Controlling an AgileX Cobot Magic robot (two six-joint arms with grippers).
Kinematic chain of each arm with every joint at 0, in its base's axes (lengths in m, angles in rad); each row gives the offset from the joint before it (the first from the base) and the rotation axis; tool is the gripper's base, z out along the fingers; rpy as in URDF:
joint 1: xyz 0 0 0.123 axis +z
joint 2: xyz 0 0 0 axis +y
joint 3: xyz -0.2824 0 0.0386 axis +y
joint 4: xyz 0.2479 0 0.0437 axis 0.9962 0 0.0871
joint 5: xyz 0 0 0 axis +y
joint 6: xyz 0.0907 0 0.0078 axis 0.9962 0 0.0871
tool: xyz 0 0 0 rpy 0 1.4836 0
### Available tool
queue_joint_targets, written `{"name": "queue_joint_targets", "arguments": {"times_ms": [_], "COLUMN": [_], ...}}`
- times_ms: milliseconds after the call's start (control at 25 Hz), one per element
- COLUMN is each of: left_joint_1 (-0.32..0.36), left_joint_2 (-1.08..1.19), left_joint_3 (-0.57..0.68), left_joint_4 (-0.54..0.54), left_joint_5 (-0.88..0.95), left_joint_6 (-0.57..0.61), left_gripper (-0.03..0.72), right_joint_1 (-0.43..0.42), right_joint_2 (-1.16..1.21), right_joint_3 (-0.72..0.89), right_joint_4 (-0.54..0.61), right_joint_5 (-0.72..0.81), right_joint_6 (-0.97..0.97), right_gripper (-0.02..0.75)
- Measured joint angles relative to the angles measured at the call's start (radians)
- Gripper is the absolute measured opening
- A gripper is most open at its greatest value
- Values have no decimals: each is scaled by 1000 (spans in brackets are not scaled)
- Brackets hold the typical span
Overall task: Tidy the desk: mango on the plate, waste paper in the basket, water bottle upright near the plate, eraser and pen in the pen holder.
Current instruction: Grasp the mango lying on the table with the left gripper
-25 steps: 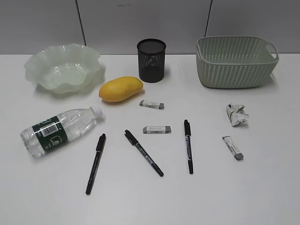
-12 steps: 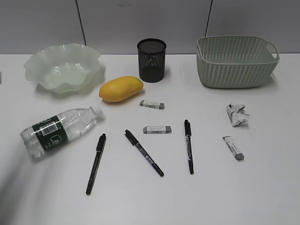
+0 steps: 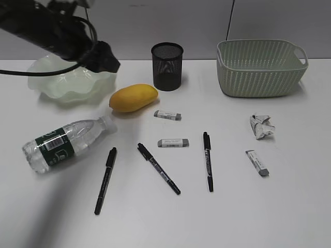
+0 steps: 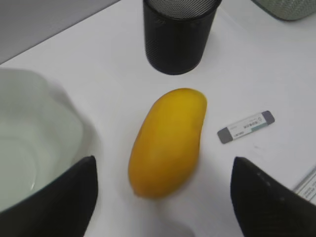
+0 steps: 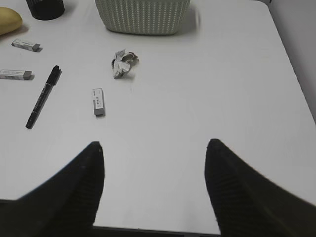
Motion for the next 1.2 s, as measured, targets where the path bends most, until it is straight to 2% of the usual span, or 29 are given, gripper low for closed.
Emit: {"name": "queue_joint_targets", "arguments": {"times_ms": [200,440,680,1200], "left_joint_1": [-53,-61,-64,-75], "left_joint_2": [195,321,372,460], "left_joint_3": [-212,-333,-358,-360], "left_joint_4": [39,104,156,169], "left_joint_5": [66,110,113,102], "left_joint_6": [2,2,2,2], "left_gripper": [673,683,683,683], "right_joint_1": [0,0,0,0], "right_joint_2": [0,0,0,0], "right_joint_3": [0,0,0,0], "right_joint_4": [0,0,0,1], "right_joint_5": [0,0,0,0], "right_joint_6": [0,0,0,0], "right_gripper": [509,509,509,508]}}
